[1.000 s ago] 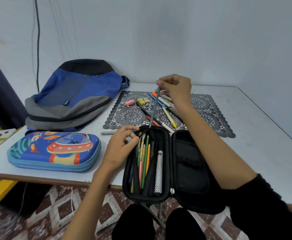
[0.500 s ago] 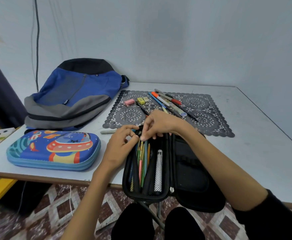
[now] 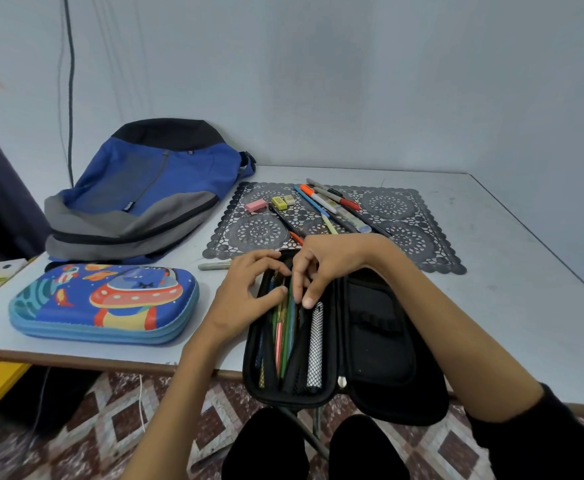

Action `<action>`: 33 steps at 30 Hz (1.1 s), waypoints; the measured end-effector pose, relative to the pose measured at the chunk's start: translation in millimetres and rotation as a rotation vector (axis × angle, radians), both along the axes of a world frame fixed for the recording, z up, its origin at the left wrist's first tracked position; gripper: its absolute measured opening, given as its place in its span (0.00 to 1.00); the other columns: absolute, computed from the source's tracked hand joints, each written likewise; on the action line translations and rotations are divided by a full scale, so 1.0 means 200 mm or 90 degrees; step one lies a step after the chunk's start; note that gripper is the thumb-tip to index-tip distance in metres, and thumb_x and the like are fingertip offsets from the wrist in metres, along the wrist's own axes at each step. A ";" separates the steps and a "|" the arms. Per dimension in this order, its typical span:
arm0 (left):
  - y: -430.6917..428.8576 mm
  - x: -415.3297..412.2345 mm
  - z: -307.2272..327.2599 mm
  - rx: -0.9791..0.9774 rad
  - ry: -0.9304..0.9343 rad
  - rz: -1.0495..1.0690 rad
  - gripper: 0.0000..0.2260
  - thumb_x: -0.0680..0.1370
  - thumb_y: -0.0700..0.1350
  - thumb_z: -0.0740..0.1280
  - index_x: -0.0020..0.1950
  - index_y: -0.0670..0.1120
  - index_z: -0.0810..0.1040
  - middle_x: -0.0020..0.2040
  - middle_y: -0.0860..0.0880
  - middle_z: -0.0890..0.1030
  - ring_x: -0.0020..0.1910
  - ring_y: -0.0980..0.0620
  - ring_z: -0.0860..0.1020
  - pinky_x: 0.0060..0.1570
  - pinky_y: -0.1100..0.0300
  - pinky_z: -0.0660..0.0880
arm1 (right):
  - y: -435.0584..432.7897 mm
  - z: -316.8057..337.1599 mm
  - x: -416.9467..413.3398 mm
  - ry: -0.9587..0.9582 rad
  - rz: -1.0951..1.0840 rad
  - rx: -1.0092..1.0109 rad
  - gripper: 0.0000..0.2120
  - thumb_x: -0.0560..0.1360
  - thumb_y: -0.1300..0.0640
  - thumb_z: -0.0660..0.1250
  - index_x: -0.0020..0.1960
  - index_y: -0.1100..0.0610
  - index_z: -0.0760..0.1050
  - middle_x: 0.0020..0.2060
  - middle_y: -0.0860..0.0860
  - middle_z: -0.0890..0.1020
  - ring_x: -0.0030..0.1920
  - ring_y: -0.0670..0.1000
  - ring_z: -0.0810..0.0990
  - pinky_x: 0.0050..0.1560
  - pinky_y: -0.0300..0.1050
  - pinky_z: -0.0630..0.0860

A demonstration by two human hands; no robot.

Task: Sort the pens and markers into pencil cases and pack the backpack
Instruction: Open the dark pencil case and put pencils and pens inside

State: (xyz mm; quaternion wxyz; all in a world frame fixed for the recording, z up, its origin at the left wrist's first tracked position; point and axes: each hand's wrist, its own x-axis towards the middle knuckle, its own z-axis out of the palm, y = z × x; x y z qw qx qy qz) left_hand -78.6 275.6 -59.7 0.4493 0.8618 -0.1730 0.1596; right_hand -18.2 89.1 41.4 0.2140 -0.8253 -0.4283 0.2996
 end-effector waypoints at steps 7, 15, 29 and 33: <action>0.01 0.01 0.00 0.048 0.004 -0.014 0.12 0.68 0.62 0.68 0.48 0.61 0.82 0.66 0.60 0.73 0.68 0.58 0.65 0.65 0.70 0.55 | -0.04 -0.02 0.01 -0.019 0.031 0.026 0.09 0.68 0.59 0.77 0.48 0.56 0.85 0.41 0.63 0.77 0.35 0.51 0.71 0.39 0.43 0.67; 0.00 0.01 0.00 0.045 -0.003 -0.021 0.14 0.66 0.63 0.68 0.47 0.60 0.80 0.65 0.61 0.73 0.65 0.62 0.65 0.64 0.70 0.57 | -0.01 0.01 0.00 -0.060 0.070 0.084 0.06 0.70 0.62 0.75 0.47 0.59 0.83 0.39 0.63 0.75 0.36 0.47 0.70 0.39 0.39 0.67; -0.01 -0.02 0.01 -0.146 0.005 0.064 0.10 0.67 0.53 0.66 0.47 0.54 0.75 0.52 0.56 0.80 0.55 0.54 0.76 0.50 0.57 0.71 | -0.03 -0.11 0.31 -0.207 -0.302 0.146 0.07 0.76 0.62 0.68 0.52 0.59 0.82 0.46 0.49 0.83 0.45 0.41 0.79 0.56 0.44 0.76; -0.02 -0.03 0.00 -0.115 -0.011 0.086 0.10 0.67 0.52 0.65 0.46 0.51 0.75 0.46 0.55 0.77 0.49 0.53 0.75 0.48 0.56 0.71 | -0.04 -0.21 0.50 -0.382 -0.412 -0.051 0.17 0.80 0.58 0.60 0.68 0.55 0.74 0.67 0.55 0.74 0.65 0.57 0.73 0.64 0.56 0.71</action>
